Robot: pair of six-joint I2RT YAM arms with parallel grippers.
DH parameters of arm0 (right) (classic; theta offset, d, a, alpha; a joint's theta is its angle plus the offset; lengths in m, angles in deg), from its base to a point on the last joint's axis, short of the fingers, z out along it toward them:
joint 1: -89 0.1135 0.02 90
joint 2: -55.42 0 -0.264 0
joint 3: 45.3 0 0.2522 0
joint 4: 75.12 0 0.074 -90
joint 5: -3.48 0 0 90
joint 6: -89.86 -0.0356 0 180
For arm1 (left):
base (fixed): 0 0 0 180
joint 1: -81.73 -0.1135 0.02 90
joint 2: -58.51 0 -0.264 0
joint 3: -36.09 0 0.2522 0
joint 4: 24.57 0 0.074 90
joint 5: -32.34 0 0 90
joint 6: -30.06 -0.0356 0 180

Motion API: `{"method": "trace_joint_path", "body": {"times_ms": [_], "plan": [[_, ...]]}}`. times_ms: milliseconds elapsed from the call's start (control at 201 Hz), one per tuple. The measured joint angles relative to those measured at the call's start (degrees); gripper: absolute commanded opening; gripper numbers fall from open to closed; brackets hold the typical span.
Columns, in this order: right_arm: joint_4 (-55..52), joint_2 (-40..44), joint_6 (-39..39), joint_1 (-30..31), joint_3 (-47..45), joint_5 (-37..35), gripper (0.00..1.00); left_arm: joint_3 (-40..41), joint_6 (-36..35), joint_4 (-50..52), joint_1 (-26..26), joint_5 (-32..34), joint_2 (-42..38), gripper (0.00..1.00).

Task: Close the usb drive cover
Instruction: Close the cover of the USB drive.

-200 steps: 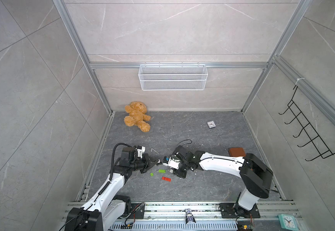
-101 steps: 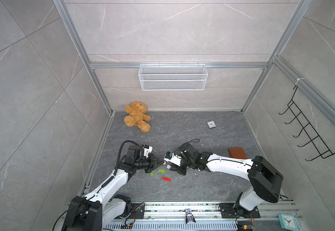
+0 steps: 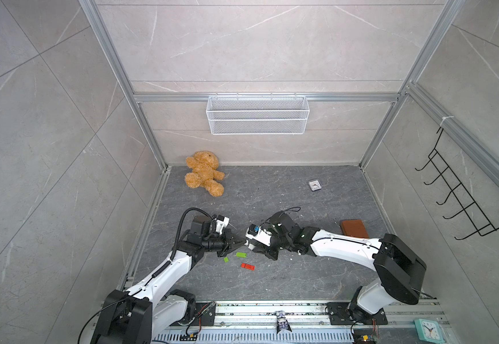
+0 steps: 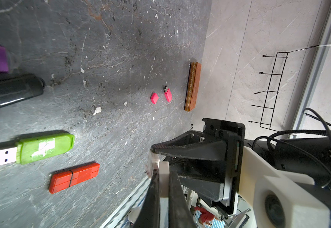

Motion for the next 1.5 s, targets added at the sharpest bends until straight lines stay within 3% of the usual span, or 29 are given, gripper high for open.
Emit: {"method": "trace_joint_path", "body": {"times_ms": [1501], "plan": [[0.0, 1.66, 0.2, -0.68, -1.4, 0.09, 0.11, -1.68, -2.36, 2.95, 2.38, 2.4, 0.83, 0.0]]}}
